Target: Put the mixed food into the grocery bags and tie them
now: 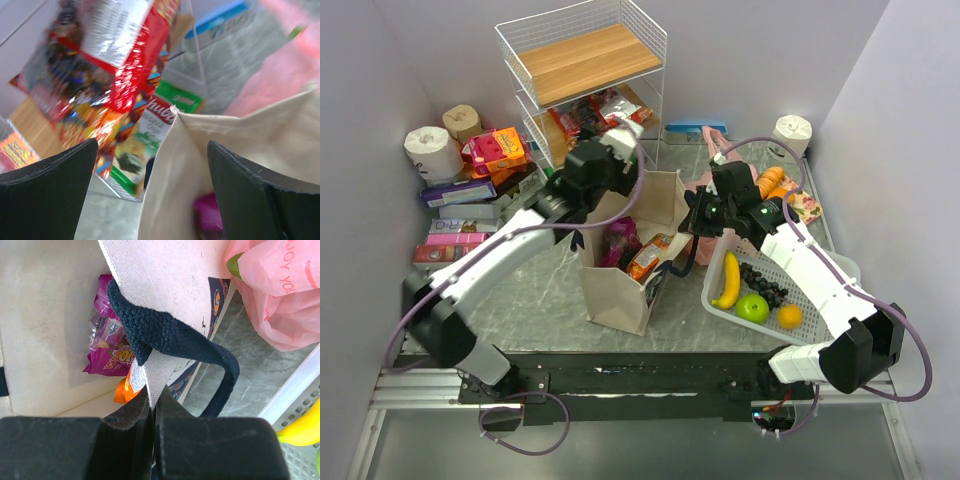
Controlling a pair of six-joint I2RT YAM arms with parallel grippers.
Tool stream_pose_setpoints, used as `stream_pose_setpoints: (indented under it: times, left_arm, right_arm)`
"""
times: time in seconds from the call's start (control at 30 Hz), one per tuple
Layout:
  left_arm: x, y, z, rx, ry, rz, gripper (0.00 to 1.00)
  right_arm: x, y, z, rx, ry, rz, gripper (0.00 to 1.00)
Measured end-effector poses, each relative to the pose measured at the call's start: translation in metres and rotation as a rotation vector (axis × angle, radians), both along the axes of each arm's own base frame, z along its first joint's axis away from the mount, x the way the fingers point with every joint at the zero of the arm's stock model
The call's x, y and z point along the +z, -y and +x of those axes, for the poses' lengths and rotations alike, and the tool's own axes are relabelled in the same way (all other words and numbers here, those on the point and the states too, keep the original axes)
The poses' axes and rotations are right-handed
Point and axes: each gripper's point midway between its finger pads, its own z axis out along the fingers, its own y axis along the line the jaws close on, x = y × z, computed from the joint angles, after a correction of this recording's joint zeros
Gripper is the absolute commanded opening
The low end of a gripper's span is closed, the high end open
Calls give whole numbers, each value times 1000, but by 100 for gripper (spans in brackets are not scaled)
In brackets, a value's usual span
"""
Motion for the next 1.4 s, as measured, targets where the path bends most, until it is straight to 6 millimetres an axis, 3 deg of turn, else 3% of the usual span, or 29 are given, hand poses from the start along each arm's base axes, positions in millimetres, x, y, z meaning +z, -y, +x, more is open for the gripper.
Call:
stream_pose_setpoints:
  times: [0.1, 0.23, 0.53, 0.57, 0.73, 0.83, 0.87, 0.93, 0.97, 1.07, 1.27, 1.4]
  left_arm:
    - [-24, 13, 25, -5, 0, 113, 96]
    - [-40, 21, 45, 1, 18, 195, 96]
    - [-15, 16, 72, 54, 94, 177, 98]
    - [-13, 14, 74, 59, 100, 172, 93]
    - [-17, 6, 82, 87, 94, 163, 84]
    - [-24, 6, 85, 91, 80, 164, 72]
    - [-26, 6, 86, 92, 75, 165, 58]
    - [-30, 5, 88, 97, 67, 166, 43]
    - [-31, 4, 89, 98, 64, 168, 22]
    - [-32, 0, 90, 104, 57, 169, 1]
    - [-24, 1, 87, 97, 65, 158, 1]
    - [-7, 6, 73, 67, 77, 129, 1]
  right_arm:
    - [0, 0, 0, 1, 0, 3, 6]
    - [1, 0, -1, -1, 1, 5, 5]
    - [1, 6, -4, -16, 6, -1, 6]
    - [1, 7, -4, -17, 6, -1, 6]
    - [1, 8, -3, -21, 5, 0, 6]
    - [1, 8, -3, -21, 3, 0, 6]
    - [1, 8, -4, -21, 4, 0, 6]
    - [1, 8, -3, -21, 4, 1, 6]
    - [1, 8, -4, -20, 4, 0, 6]
    - [1, 9, -3, -22, 3, 0, 6]
    - [1, 10, -3, -25, 3, -1, 6]
    - [1, 10, -3, -24, 4, -2, 6]
